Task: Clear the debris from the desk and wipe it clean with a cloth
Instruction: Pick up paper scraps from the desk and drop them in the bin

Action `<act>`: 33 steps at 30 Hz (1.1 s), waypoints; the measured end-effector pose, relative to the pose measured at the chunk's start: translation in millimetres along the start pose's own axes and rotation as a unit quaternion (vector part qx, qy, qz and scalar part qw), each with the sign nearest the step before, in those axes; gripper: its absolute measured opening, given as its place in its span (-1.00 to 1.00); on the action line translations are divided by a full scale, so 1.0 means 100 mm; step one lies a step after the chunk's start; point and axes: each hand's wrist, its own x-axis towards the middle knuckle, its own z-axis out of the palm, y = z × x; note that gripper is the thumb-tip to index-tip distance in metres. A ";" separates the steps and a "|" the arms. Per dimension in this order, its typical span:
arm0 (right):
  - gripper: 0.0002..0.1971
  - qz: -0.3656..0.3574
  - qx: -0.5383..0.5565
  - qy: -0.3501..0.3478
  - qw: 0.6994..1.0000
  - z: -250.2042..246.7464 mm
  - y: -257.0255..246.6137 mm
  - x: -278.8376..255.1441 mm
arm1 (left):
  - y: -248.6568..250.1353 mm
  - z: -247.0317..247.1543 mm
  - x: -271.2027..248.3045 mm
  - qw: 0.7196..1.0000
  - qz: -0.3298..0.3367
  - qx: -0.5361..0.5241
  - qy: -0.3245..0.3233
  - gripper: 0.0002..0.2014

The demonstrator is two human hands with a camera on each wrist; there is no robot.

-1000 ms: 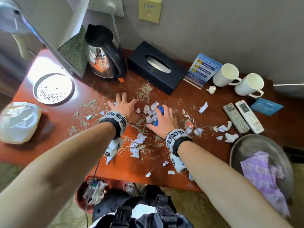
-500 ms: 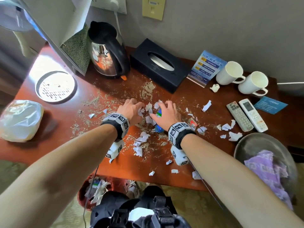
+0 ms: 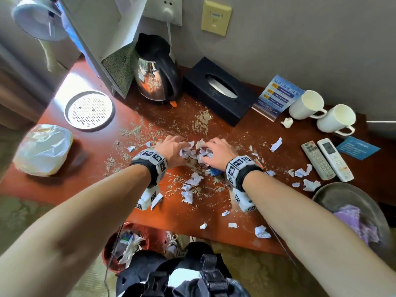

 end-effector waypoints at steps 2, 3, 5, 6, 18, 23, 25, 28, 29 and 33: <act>-0.46 0.009 -0.013 0.004 1.000 -0.05 -0.07 0.04 | -0.11 -0.04 -0.11 0.999 -0.041 0.005 0.023 -0.31; -0.43 0.013 -0.022 0.001 1.000 -0.07 -0.13 0.05 | -0.18 -0.05 -0.16 0.997 -0.067 0.012 0.026 -0.27; -0.35 0.015 -0.031 -0.015 0.999 -0.06 -0.26 0.08 | -0.34 -0.05 -0.26 0.991 -0.127 0.024 0.020 -0.18; -0.31 0.013 -0.034 -0.026 0.999 -0.04 -0.32 0.09 | -0.42 -0.04 -0.31 0.987 -0.157 0.022 0.011 -0.13; -0.27 0.022 -0.091 -0.080 0.992 0.08 -0.31 -0.16 | -0.44 0.20 -0.44 0.991 -0.123 -0.036 -0.020 -0.13; -0.10 0.055 -0.050 -0.092 0.993 0.16 -0.04 -0.38 | -0.07 0.19 -0.22 0.997 -0.052 -0.039 -0.049 -0.08; 0.04 0.068 -0.021 -0.074 0.995 0.26 0.01 -0.42 | 0.06 0.18 -0.14 0.997 -0.021 -0.034 -0.059 -0.09; 0.12 0.067 -0.012 -0.056 0.996 0.35 0.01 -0.42 | 0.14 0.17 -0.08 0.997 0.024 -0.035 -0.065 -0.18; 0.12 0.058 -0.019 -0.054 0.997 0.36 0.00 -0.42 | 0.14 0.16 -0.08 0.996 0.045 -0.032 -0.069 -0.22; 0.09 0.023 -0.029 -0.046 0.998 0.41 -0.06 -0.41 | 0.04 0.20 -0.17 0.992 0.098 -0.048 -0.061 -0.29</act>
